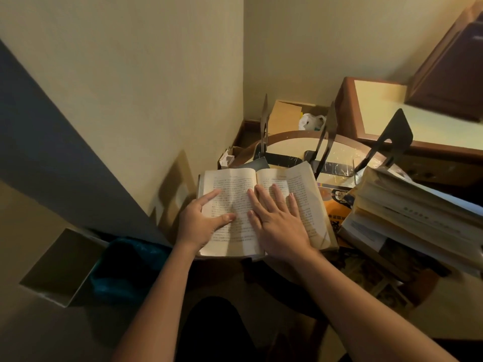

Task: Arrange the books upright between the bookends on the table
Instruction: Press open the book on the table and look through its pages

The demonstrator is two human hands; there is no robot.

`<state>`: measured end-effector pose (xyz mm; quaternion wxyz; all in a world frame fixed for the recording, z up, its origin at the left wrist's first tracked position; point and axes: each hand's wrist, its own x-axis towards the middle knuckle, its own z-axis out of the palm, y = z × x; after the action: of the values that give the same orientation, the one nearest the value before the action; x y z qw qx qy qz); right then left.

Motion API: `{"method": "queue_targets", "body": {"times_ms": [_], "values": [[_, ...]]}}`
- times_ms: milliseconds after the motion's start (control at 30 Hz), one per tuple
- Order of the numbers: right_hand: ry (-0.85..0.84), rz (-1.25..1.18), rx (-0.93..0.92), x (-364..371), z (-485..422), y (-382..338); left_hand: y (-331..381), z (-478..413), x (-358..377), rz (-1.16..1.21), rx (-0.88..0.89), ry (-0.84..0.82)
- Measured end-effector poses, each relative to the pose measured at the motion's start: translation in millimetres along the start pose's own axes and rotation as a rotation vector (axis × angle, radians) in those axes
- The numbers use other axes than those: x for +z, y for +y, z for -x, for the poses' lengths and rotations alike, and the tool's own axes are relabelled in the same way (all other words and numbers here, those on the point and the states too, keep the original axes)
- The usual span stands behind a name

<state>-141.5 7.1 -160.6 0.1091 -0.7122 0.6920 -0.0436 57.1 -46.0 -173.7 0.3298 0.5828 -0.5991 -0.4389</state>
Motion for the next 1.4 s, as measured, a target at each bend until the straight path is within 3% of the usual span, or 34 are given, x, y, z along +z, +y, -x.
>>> {"method": "queue_targets", "body": {"times_ms": [267, 433, 633, 733, 833, 1067, 1233, 1400], "values": [[-0.047, -0.053, -0.002, -7.1, 1.5, -0.7, 7.1, 23.1, -11.6, 0.301, -0.149, -0.085], [-0.060, -0.088, -0.022, -13.2, 12.1, 2.5, 13.3, 31.9, -13.9, 0.217, -0.122, -0.101], [0.021, -0.098, 0.201, -18.3, 66.0, 25.6, 21.4, 35.9, -21.0, 0.177, -0.079, -0.151], [-0.019, -0.296, 0.332, -21.2, 79.3, 35.1, 21.5, 38.6, -23.4, 0.178, -0.095, -0.162], [0.045, -0.451, 0.344, -25.2, 90.3, 35.2, 21.3, 46.1, -26.4, 0.173, -0.094, -0.167], [0.085, -0.618, 0.444, -36.7, 99.4, 33.5, 22.4, 59.8, -35.8, 0.152, -0.118, -0.195], [-0.004, -0.751, 0.405, -57.4, 97.9, 31.1, 34.7, 60.8, -43.9, 0.061, -0.079, -0.239], [0.054, -1.001, 0.342, -74.5, 99.2, 29.9, 55.1, 65.9, -40.1, -0.103, -0.036, -0.215]]}}
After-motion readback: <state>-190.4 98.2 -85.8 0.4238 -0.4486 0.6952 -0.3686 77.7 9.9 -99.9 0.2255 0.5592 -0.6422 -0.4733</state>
